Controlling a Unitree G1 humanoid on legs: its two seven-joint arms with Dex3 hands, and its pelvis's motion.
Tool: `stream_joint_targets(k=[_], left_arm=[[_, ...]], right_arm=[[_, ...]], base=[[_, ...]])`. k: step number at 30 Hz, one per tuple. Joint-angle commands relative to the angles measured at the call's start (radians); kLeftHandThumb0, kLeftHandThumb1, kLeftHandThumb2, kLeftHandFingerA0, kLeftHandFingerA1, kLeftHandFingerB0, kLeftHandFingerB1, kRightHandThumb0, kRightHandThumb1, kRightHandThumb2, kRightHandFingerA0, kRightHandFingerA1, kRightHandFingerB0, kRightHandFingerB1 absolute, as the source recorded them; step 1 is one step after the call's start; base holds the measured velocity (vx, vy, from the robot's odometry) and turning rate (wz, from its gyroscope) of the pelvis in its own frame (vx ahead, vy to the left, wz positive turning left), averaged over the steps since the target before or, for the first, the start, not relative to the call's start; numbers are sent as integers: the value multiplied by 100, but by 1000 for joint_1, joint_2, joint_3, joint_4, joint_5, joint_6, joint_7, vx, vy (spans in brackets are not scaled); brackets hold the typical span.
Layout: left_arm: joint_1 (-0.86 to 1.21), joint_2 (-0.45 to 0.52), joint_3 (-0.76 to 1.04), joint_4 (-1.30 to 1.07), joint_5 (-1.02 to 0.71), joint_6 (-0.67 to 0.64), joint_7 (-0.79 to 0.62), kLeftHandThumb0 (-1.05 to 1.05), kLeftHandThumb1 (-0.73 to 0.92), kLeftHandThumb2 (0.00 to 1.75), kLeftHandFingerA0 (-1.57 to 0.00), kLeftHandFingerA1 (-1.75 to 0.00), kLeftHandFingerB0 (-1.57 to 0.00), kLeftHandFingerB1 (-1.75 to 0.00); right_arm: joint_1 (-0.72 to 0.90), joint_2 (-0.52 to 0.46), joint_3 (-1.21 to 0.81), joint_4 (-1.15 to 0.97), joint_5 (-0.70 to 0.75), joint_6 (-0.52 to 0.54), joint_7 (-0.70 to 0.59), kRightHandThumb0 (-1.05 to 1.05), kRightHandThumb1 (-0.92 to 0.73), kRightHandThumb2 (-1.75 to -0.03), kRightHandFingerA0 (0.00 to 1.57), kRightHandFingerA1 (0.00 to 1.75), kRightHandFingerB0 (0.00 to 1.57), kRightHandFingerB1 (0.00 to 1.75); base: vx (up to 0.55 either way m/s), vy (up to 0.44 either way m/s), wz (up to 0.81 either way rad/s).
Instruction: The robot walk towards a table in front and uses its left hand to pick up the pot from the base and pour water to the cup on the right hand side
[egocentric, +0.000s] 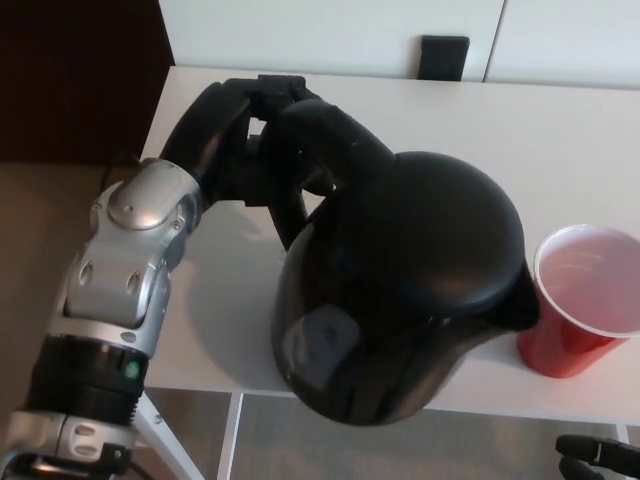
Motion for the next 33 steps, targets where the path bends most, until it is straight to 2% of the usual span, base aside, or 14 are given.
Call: stream_joint_targets(k=[1,4,5,8,10,12,15,16,17,21,25,27,29,33], left_arm=[[-67,-20,65,-27,-56,90,55,-14,78,73,-104,-137,-78,-116],[-87,-32,80,-60,-35,103,94,-16,78,71,-104,-138,-80,-114],[-103,-33,88,-65,-34,96,104,-18,79,69,-101,-144,-80,-112],[-130,-36,99,-65,-22,76,133,-17,77,69,-103,-139,-82,-110],[-185,-40,106,-64,15,56,202,-16,79,72,-101,-141,-85,-113],[-213,-35,101,-57,34,38,221,-16,79,72,-101,-141,-85,-113],[-262,-19,102,-50,28,50,212,-13,77,77,-101,-140,-86,-110],[-268,-17,102,-47,28,51,213,-13,77,77,-101,-140,-86,-110],[-294,-13,94,-49,36,72,215,-13,73,77,-109,-134,-88,-111],[-321,13,44,-61,86,38,207,-14,77,72,-103,-135,-83,-111],[-344,21,-26,-75,173,39,268,-16,77,71,-102,-133,-84,-109],[-345,-4,-56,-88,204,25,309,-13,79,72,-103,-134,-82,-109],[-345,-3,-101,-91,258,-3,344,-11,78,72,-101,-136,-82,-109],[-358,24,-275,-98,478,-21,456,-16,80,63,-83,-164,-76,-111]], right_arm=[[-11,-9,-2,0,8,6,-3,-47,-28,-74,70,82,66,80],[-15,-10,9,0,-3,0,1,-50,-29,-73,71,82,60,77],[-20,-6,6,-1,2,4,-4,-52,-22,-87,74,84,67,80],[-29,-6,11,-3,0,6,-11,-49,-29,-76,72,82,67,77],[-28,-11,16,-2,-4,-12,-2,-58,-25,-90,74,84,65,78],[-33,-15,23,-3,-12,-16,-7,-58,-25,-90,74,84,65,78],[-47,-18,15,-3,-2,2,-28,-54,-32,-73,77,81,72,80],[-50,-19,15,-3,-2,4,-30,-54,-32,-73,77,81,72,80],[-56,-23,22,-4,-9,3,-27,-55,-28,-87,75,83,71,82],[-58,-18,30,1,-11,4,-6,-51,-25,-88,71,83,63,79],[-60,-12,29,0,-6,6,-6,-51,-30,-75,73,84,68,78],[-54,-8,29,-1,-6,6,-9,-53,-22,-87,73,84,71,82],[-48,-7,38,-3,-14,-2,-12,-51,-31,-74,78,82,72,78],[-50,1,41,-4,-15,5,-37,-53,-24,-87,80,84,69,79]], base=[[0,0,0],[0,0,0],[0,0,0],[0,0,0],[0,0,0],[0,0,0],[0,0,0],[0,0,0],[0,0,0],[0,0,0],[0,0,0],[0,0,0],[0,0,0],[0,0,0]])
